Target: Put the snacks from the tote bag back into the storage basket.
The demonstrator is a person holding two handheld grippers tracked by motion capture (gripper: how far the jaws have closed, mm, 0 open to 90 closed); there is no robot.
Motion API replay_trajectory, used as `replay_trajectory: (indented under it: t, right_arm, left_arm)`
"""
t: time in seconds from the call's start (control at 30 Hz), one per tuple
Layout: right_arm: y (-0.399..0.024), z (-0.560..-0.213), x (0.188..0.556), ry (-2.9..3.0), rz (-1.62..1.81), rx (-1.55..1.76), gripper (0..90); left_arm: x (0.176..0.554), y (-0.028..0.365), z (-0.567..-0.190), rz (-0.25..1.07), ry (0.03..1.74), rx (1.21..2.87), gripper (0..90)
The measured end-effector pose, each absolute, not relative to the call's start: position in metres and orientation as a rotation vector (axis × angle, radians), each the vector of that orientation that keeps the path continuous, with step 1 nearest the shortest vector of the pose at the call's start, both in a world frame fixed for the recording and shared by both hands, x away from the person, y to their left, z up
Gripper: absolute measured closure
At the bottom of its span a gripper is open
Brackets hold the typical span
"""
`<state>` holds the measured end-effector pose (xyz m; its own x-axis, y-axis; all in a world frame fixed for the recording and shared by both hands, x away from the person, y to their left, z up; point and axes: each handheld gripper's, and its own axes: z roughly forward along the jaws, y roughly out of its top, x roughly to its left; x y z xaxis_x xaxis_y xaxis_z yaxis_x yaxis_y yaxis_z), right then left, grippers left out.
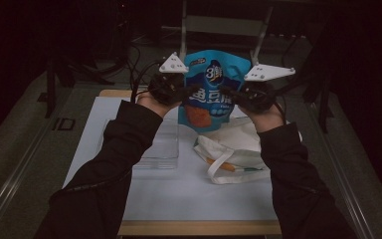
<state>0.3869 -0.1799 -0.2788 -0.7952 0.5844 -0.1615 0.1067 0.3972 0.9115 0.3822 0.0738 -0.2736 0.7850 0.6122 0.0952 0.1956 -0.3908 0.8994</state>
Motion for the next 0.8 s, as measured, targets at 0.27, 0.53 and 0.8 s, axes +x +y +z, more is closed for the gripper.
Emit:
replay_trajectory:
  t: [0.27, 0.53, 0.8]
  right_arm:
    - [-0.157, -0.280, 0.390, 2.213, 1.396, 0.564, 88.9]
    - [-0.134, -0.281, 0.391, 2.237, 1.404, 0.531, 88.9]
    - [-0.109, -0.284, 0.392, 2.262, 1.418, 0.501, 88.8]
  left_arm:
    - [0.379, 0.096, -0.273, 0.528, 0.635, 1.961, 90.0]
    - [0.373, 0.119, -0.274, 0.542, 0.656, 1.964, 90.0]
    - [0.366, 0.143, -0.277, 0.563, 0.677, 1.977, 90.0]
